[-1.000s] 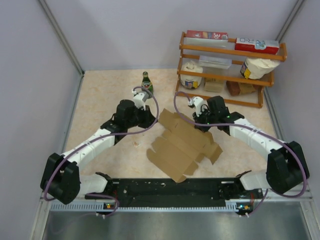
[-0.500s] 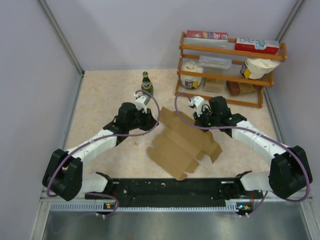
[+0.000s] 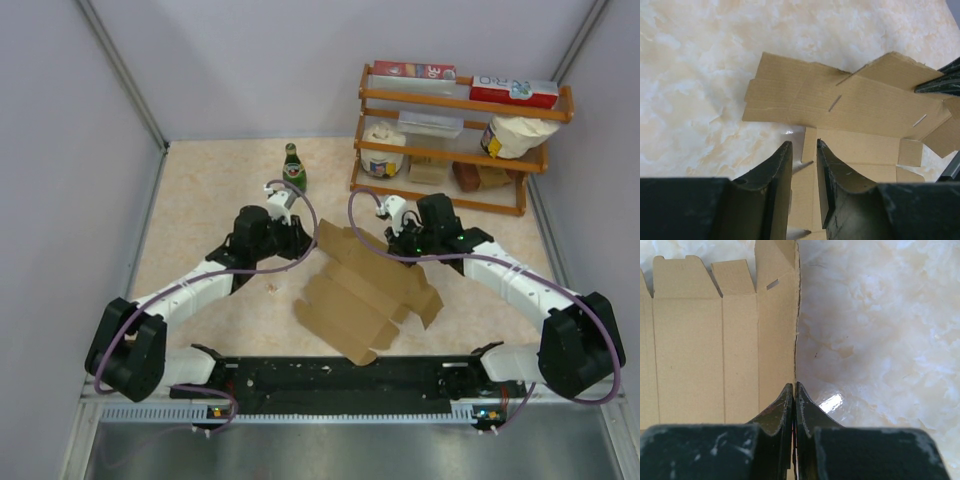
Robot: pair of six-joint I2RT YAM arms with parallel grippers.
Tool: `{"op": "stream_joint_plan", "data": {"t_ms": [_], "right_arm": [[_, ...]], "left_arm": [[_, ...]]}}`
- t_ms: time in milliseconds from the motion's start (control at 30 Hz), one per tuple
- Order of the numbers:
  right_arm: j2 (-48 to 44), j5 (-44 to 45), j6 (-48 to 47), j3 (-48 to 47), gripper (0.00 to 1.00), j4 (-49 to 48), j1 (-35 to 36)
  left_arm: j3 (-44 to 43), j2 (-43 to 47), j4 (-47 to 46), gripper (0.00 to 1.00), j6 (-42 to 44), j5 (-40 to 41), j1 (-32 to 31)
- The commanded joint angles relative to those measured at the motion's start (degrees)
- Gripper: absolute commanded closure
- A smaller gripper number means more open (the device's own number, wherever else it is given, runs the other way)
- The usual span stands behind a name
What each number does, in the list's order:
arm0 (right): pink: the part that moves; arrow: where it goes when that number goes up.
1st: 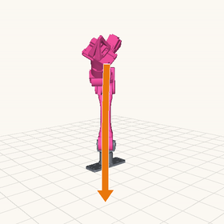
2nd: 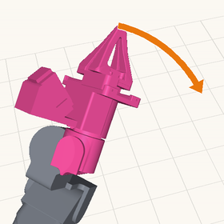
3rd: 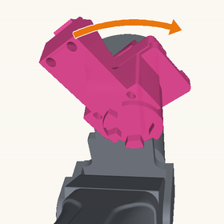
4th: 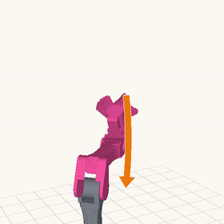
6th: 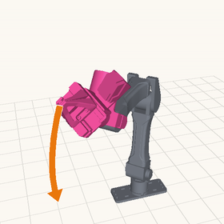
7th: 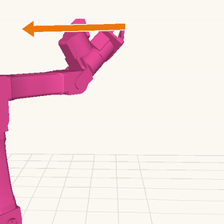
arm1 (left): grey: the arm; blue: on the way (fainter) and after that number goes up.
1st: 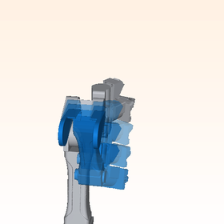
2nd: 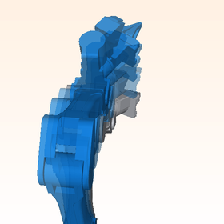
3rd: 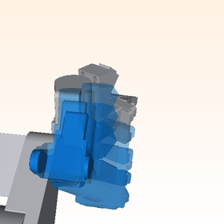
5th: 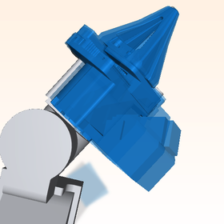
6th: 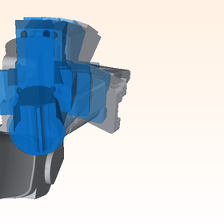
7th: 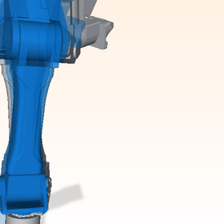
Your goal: Fold the paper box
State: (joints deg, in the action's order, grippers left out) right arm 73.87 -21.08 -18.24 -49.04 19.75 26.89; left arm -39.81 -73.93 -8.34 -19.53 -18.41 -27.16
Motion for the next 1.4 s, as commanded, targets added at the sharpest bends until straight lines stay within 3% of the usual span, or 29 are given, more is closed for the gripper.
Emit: {"op": "stream_joint_plan", "data": {"t_ms": [0,300,633,1367], "right_arm": [[-1.4,-3.3,-2.9,-1.4,1.00,2.0,0.9],[-1.4,-5.0,-3.4,-1.6,1.00,2.8,0.9],[-1.4,-3.9,-2.6,-2.4,1.00,3.1,0.8],[-2.8,1.7,-6.5,-7.9,1.00,6.1,5.4]], "left_arm": [[1.8,-0.6,-7.1,0.68,-0.2,-0.5,2.1],[-0.5,-5.1,-11.4,0.56,-2.0,-4.1,5.3],[-1.7,-8.4,-10.8,0.56,-3.0,-3.8,6.7],[-17.1,-22.7,-7.1,0.60,-3.8,-8.0,10.1]]}}
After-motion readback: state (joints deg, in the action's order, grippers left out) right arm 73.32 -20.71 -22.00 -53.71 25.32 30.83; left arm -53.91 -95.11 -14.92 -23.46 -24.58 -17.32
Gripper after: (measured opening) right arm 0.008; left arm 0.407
